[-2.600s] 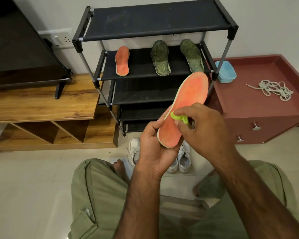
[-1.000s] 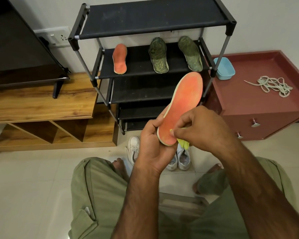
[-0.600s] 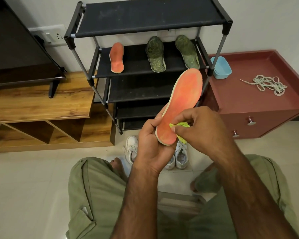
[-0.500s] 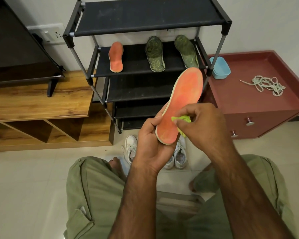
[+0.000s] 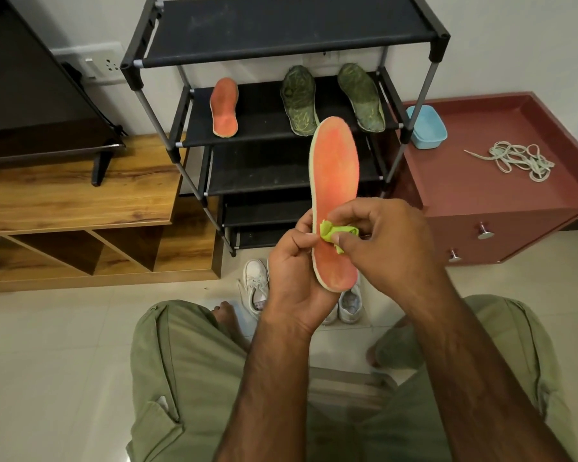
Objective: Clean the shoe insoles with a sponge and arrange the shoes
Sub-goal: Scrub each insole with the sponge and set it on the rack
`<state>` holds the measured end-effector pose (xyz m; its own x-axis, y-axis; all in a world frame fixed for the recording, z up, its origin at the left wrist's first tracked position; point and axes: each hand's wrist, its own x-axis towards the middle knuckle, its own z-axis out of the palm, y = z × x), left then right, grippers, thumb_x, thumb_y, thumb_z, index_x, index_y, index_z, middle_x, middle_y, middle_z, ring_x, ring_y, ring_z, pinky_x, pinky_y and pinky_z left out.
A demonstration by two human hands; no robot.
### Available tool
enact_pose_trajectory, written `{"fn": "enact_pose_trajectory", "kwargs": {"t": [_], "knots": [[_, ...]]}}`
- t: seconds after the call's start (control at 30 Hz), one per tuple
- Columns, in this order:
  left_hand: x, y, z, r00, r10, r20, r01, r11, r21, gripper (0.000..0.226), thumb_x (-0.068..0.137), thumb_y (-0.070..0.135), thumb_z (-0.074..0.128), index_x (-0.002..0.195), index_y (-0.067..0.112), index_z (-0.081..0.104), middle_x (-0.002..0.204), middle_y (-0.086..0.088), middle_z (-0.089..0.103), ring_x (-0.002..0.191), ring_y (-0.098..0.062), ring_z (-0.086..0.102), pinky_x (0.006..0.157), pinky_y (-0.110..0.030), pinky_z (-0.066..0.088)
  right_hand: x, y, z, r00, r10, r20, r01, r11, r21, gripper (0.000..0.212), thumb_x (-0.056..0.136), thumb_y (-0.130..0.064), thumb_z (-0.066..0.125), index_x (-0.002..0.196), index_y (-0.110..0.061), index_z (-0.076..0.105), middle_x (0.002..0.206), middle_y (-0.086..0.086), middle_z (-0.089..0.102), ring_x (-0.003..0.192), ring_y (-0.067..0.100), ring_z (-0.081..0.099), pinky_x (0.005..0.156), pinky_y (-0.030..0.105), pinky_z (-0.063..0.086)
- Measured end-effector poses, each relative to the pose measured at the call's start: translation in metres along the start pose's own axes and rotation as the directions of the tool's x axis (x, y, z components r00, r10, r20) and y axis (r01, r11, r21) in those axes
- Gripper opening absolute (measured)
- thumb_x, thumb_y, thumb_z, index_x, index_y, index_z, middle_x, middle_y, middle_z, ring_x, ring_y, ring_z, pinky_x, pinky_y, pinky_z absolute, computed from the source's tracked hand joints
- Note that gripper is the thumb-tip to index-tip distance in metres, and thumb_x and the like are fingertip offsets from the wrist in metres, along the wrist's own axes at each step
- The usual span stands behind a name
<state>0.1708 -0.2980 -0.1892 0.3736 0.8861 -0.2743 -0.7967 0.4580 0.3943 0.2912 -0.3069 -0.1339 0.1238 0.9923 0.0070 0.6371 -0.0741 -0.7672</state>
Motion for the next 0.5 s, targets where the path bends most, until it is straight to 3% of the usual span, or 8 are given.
{"fn": "enact_pose_trajectory", "kwargs": {"t": [0.07, 0.17, 0.3, 0.33, 0.43, 0.5], "knots": [[0.0, 0.0, 0.005, 0.999, -0.032, -0.023, 0.032, 0.999, 0.026, 0.049, 0.092, 0.02, 0.047, 0.136, -0.001, 0.056, 0.12, -0.02, 0.064, 0.116, -0.031, 0.062, 0.107, -0.043, 0.046, -0.002, -0.001, 0.005, 1.0, -0.028, 0.001, 0.028, 0.997, -0.068, 0.025, 0.089, -0.025, 0.08, 0.113, -0.033, 0.077, 0.108, -0.013, 0.069, 0.097, 0.007, 0.068, 0.091, 0.034, 0.059], [-0.003, 0.0, 0.011, 0.994, -0.08, -0.068, 0.086, 0.993, 0.085, 0.053, 0.101, 0.039, 0.046, 0.124, -0.002, 0.069, 0.125, -0.016, 0.068, 0.129, -0.03, 0.06, 0.114, -0.043, 0.042, -0.007, -0.007, 0.008, 0.999, -0.04, -0.028, 0.036, 0.993, -0.112, 0.02, 0.091, -0.027, 0.078, 0.109, -0.035, 0.079, 0.111, -0.011, 0.07, 0.097, 0.009, 0.068, 0.093, 0.035, 0.059], [-0.004, 0.003, 0.008, 0.992, -0.097, -0.079, 0.104, 0.99, 0.09, 0.062, 0.103, 0.051, 0.045, 0.139, 0.002, 0.06, 0.117, -0.014, 0.07, 0.113, -0.027, 0.069, 0.105, -0.04, 0.049, -0.009, -0.009, 0.003, 0.985, 0.057, 0.165, -0.04, 0.994, -0.105, 0.012, 0.086, -0.03, 0.082, 0.094, -0.039, 0.08, 0.098, -0.018, 0.075, 0.088, 0.002, 0.07, 0.087, 0.033, 0.061], [-0.003, 0.003, 0.007, 0.992, -0.093, -0.081, 0.1, 0.991, 0.091, 0.063, 0.102, 0.05, 0.047, 0.14, 0.001, 0.058, 0.117, -0.014, 0.07, 0.111, -0.026, 0.069, 0.103, -0.039, 0.051, -0.01, -0.008, 0.004, 0.985, 0.062, 0.159, -0.051, 0.996, -0.076, 0.011, 0.085, -0.03, 0.082, 0.092, -0.039, 0.08, 0.096, -0.019, 0.075, 0.086, 0.001, 0.071, 0.085, 0.032, 0.061], [-0.003, 0.003, 0.01, 0.994, -0.066, -0.089, 0.075, 0.991, 0.111, 0.059, 0.103, 0.045, 0.047, 0.14, 0.0, 0.058, 0.131, -0.016, 0.065, 0.123, -0.027, 0.064, 0.109, -0.04, 0.048, -0.009, -0.006, 0.011, 0.996, 0.022, -0.083, -0.028, 0.997, -0.069, 0.013, 0.089, -0.027, 0.079, 0.1, -0.035, 0.08, 0.101, -0.014, 0.074, 0.087, 0.005, 0.07, 0.085, 0.034, 0.061], [-0.004, 0.002, 0.01, 0.994, -0.053, -0.1, 0.065, 0.99, 0.126, 0.058, 0.104, 0.045, 0.047, 0.139, 0.0, 0.06, 0.136, -0.017, 0.063, 0.13, -0.029, 0.06, 0.115, -0.043, 0.044, -0.008, -0.006, 0.012, 0.995, 0.016, -0.101, -0.025, 0.996, -0.09, 0.015, 0.091, -0.028, 0.077, 0.105, -0.033, 0.079, 0.105, -0.011, 0.073, 0.089, 0.008, 0.07, 0.087, 0.036, 0.061]]}}
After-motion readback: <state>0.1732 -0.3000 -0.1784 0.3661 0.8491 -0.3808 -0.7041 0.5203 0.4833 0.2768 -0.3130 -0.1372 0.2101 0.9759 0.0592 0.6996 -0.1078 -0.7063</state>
